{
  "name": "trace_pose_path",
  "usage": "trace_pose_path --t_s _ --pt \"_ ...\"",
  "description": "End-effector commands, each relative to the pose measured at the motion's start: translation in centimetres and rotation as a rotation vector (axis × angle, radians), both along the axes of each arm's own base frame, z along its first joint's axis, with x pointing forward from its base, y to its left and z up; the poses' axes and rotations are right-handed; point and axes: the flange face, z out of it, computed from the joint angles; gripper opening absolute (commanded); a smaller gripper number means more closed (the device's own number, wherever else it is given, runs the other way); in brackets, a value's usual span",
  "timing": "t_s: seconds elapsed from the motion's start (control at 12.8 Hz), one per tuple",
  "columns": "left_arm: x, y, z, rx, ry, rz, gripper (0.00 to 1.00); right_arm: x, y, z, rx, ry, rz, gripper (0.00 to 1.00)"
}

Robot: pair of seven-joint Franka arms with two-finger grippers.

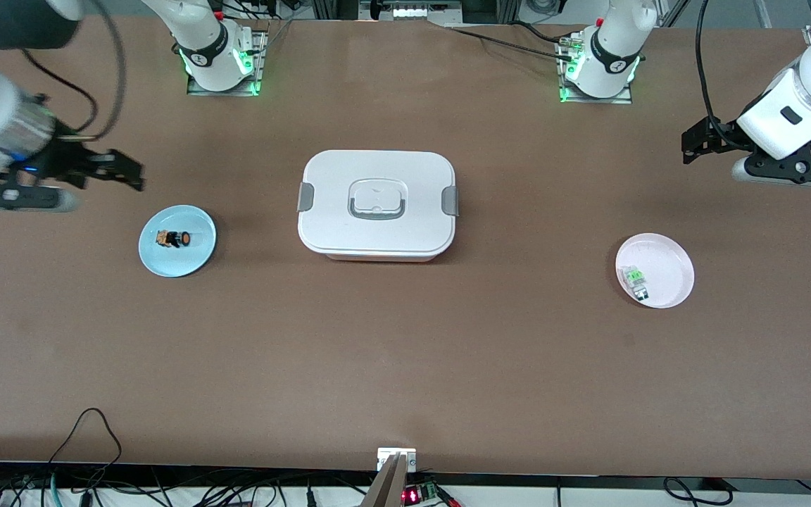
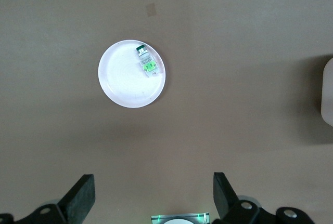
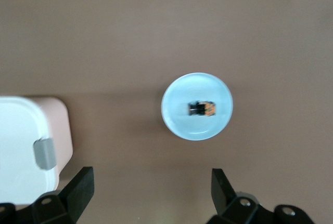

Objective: Transfer orange switch to right arm and place

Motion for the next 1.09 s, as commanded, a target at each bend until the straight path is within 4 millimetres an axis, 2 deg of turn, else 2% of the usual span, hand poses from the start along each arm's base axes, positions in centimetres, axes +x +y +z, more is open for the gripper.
trace_pose_path --t_s 0.0,0.23,0.39,0.7,0.78,1.01 --pt "0.5 -0.1 0.4 -0.015 -0.004 -0.004 1.0 -0.3 -4.0 4.3 -0.011 -0.014 -0.006 1.0" --pt "0.5 -0.1 0.4 -0.015 -0.004 -0.004 1.0 -0.3 -5.7 5.6 -0.124 -0.032 0.007 1.0" --pt "0.5 0.0 0.5 -0.016 -0.005 -0.004 1.0 -1.0 -6.5 5.8 -0.121 -0.016 0.035 1.0" --pt "0.5 0.1 0.4 -0.014 -0.004 -0.002 1.0 -1.9 -6.1 4.5 -0.112 0.013 0.05 1.0" --pt "0.5 0.1 0.4 -0.014 -0.004 -0.002 1.0 -1.8 -6.3 4.5 -0.104 0.005 0.046 1.0" --pt "0.5 0.3 0.4 -0.013 -0.004 -0.001 1.0 -3.4 -7.0 5.6 -0.044 -0.021 0.021 1.0"
